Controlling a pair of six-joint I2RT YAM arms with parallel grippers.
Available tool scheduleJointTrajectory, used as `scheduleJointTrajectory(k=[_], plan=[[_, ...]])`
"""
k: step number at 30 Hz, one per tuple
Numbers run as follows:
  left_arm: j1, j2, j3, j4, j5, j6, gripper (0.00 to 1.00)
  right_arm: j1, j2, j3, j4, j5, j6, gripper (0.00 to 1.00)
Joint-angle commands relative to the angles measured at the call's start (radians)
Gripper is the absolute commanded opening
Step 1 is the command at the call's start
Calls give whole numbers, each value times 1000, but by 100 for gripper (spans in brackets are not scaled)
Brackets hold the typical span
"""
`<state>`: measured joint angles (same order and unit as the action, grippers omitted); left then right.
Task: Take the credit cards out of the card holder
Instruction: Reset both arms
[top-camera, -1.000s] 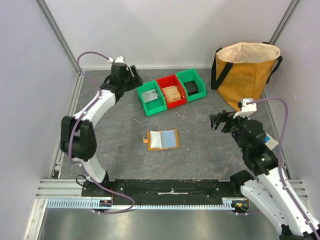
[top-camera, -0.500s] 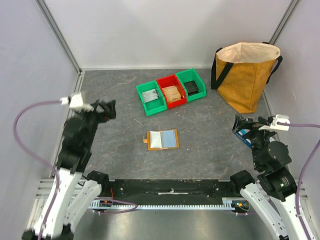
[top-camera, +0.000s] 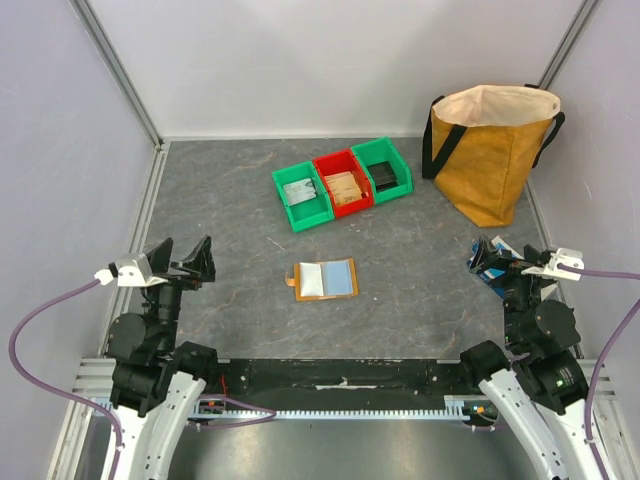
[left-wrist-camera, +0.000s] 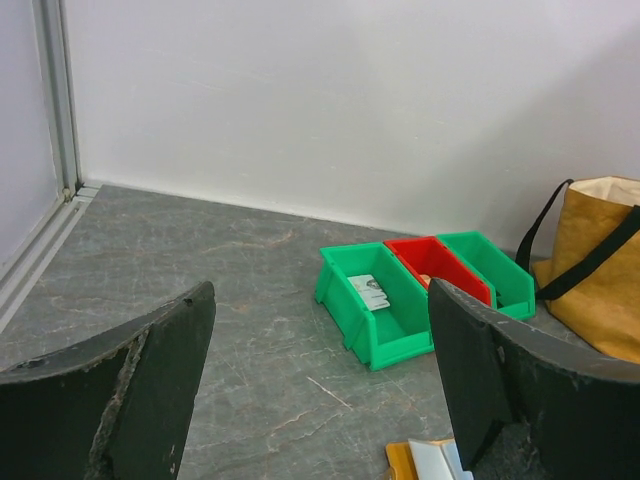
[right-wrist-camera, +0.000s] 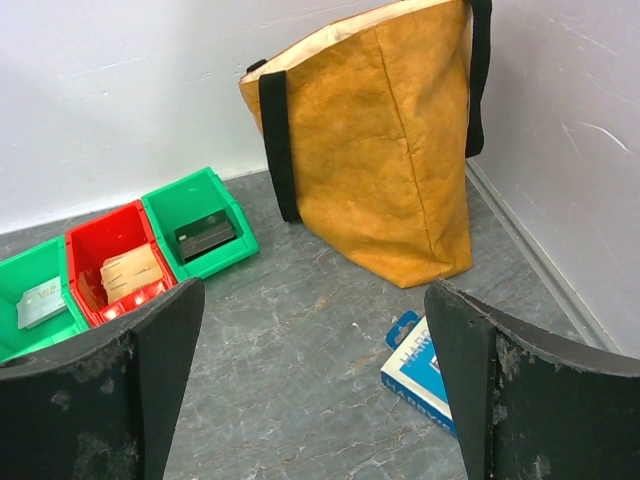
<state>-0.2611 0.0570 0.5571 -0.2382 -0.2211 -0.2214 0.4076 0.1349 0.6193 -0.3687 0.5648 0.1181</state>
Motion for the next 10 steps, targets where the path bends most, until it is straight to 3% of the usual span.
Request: scheduleJointTrajectory(k=[1, 10], plan=[[3, 7, 0, 8, 0, 28, 92, -1, 3, -9, 42, 20, -20, 98], [3, 1, -2, 13, 8, 25, 93, -1, 22, -12, 44, 15, -21, 98]])
